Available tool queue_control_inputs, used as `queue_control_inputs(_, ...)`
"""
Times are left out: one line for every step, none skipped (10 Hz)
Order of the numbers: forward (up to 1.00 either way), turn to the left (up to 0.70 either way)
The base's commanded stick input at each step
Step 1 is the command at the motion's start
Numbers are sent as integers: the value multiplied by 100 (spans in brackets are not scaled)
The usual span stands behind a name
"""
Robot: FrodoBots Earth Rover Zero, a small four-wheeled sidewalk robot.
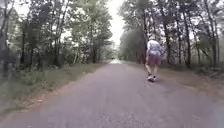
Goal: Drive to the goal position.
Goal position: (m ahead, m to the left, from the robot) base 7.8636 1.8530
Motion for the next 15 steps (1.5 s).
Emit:
queue_control_inputs(70,0)
queue_control_inputs(70,0)
queue_control_inputs(70,0)
queue_control_inputs(70,0)
queue_control_inputs(70,0)
queue_control_inputs(70,0)
queue_control_inputs(70,0)
queue_control_inputs(70,0)
queue_control_inputs(70,0)
queue_control_inputs(70,0)
queue_control_inputs(70,-5)
queue_control_inputs(70,-14)
queue_control_inputs(70,-14)
queue_control_inputs(70,-12)
queue_control_inputs(70,0)
